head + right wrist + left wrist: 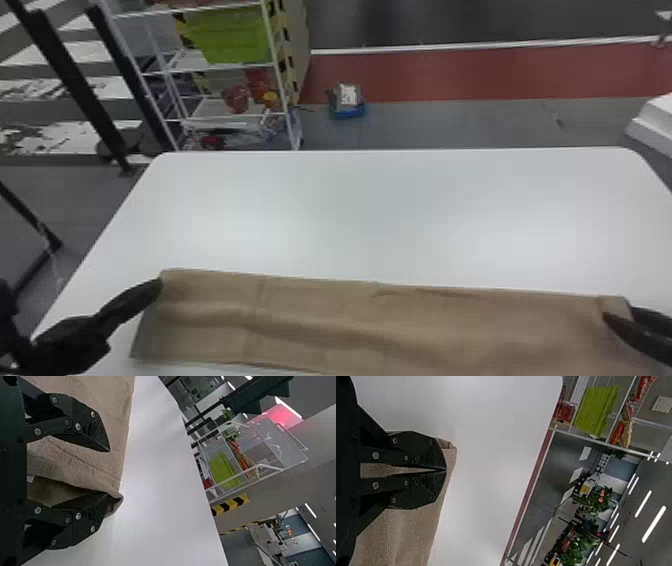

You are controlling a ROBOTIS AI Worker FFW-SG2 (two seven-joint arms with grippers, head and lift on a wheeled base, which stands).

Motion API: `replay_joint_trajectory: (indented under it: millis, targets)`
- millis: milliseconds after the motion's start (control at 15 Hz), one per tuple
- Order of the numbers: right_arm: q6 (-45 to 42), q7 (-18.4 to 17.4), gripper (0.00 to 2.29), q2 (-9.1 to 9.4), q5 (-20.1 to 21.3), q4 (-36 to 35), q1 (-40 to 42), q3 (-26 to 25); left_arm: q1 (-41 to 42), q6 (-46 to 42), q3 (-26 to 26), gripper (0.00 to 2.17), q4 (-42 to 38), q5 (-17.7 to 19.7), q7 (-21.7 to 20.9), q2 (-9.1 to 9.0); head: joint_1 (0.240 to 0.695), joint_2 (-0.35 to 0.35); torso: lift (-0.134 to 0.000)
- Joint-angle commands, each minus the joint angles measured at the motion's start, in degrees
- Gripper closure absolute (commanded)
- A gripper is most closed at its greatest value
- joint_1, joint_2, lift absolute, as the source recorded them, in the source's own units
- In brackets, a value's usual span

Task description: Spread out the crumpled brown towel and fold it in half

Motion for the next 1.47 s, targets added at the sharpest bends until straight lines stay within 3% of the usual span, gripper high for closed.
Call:
replay_joint_trajectory:
  millis: [0,133,200,400,867,933,1000,1067,1400]
  targets:
    - [0.12,0.08,0.66,0.02,-0.22,-0.72,0.39,-0.61,0.04,0.18,0.0,1.05,-0.12,0.05,0.0,-0.15,0.695,0.136,-0.124]
    - [1.35,0.26,1.35,-0.06,-0.4,-0.72,0.39,-0.96,0.04,0.18,-0.08,1.06,-0.2,0.05,0.0,-0.15,0.695,0.133,-0.124]
    - [1.35,0.17,1.61,-0.15,-0.4,-0.72,0.22,-1.14,0.04,0.18,-0.17,1.26,-0.2,0.05,0.09,-0.15,0.695,0.13,-0.124]
    - [1.35,0.17,1.66,-0.41,-0.4,-0.11,-0.14,-2.11,0.04,0.18,-0.52,1.66,-0.2,-0.03,0.0,-0.15,0.695,0.122,-0.124]
    - [1.52,-0.45,1.66,-0.5,-1.8,1.12,-0.49,-3.34,-0.05,0.53,-0.7,1.72,-0.2,-0.3,-0.79,-0.15,0.695,0.088,-0.124]
    - [1.7,-0.45,1.66,-0.5,-1.72,1.12,-0.49,-3.34,-0.05,1.41,-0.79,1.45,-0.38,-0.38,-0.44,-0.15,0.695,0.085,-0.124]
    - [1.52,-0.27,1.66,-0.41,-1.72,1.12,-0.49,-3.34,-0.05,1.06,-0.7,0.84,-0.38,-0.38,-0.53,-0.15,0.695,0.083,-0.124]
    - [1.35,-0.27,1.66,-0.41,-1.72,1.12,-0.49,-3.25,-0.05,0.35,-0.35,0.39,-0.29,-0.38,-0.35,-0.15,0.695,0.082,-0.124]
    - [1.0,0.08,1.66,-0.5,-1.8,1.12,-0.31,-3.51,-0.49,0.53,-0.87,0.22,0.41,-1.26,-1.05,0.44,0.695,0.088,-0.124]
